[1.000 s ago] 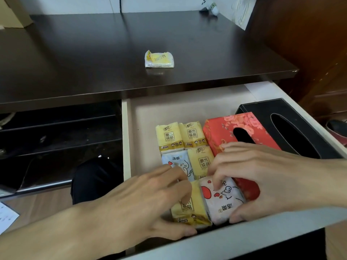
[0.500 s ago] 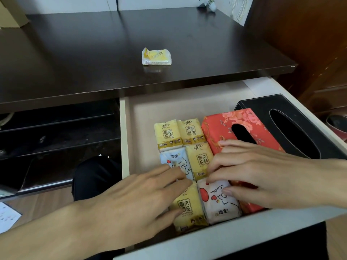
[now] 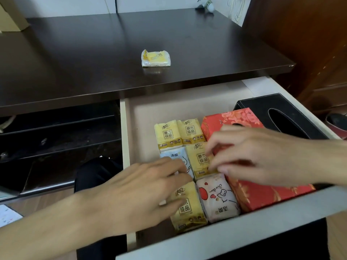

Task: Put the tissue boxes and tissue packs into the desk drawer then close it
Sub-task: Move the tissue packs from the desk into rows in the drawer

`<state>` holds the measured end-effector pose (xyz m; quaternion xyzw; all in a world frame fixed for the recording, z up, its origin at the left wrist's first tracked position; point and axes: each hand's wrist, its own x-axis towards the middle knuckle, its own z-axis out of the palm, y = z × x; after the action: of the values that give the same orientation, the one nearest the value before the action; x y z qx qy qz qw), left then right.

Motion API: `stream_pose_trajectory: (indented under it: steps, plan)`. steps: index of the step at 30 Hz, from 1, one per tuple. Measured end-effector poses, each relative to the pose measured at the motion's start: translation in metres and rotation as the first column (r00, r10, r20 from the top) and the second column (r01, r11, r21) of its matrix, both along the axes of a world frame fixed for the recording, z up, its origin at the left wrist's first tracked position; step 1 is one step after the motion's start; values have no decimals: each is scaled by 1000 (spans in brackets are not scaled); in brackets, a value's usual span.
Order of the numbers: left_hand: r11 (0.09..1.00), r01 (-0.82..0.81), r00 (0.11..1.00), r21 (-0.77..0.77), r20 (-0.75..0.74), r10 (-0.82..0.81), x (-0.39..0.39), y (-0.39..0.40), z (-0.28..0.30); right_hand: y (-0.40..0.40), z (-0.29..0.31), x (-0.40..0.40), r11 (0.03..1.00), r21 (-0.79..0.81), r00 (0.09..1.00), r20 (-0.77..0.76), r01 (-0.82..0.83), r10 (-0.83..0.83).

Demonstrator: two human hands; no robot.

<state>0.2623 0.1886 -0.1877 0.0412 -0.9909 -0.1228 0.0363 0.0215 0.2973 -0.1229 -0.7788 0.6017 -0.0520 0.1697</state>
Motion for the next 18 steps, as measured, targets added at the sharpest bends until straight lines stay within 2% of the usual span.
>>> stream_pose_trajectory:
  steps: [3,5,7,10,12,15,18]
  plan:
    - [998,-68,996,15,-60,69,-4,-22,13,-31,5,-18,988,-153,1000,-4,25,-26]
    - [987,-157,982,-18,-104,155,-11,-45,27,-66,14,-28,957,-285,998,27,59,-54]
    - [963,-267,953,-19,-155,261,-21,-75,41,-110,17,-38,927,-348,990,47,142,-134]
    - [888,-460,859,14,-245,450,-39,-130,58,-178,14,-50,907,-289,951,139,307,-277]
    - [817,-575,785,48,-249,567,-52,-164,65,-217,8,-55,900,-228,924,180,372,-336]
    - [752,-656,728,60,-214,652,-75,-204,69,-252,-4,-52,913,-165,924,151,373,-351]
    - [732,-677,721,68,-137,679,-96,-226,67,-264,-11,-51,920,-186,935,152,345,-320]
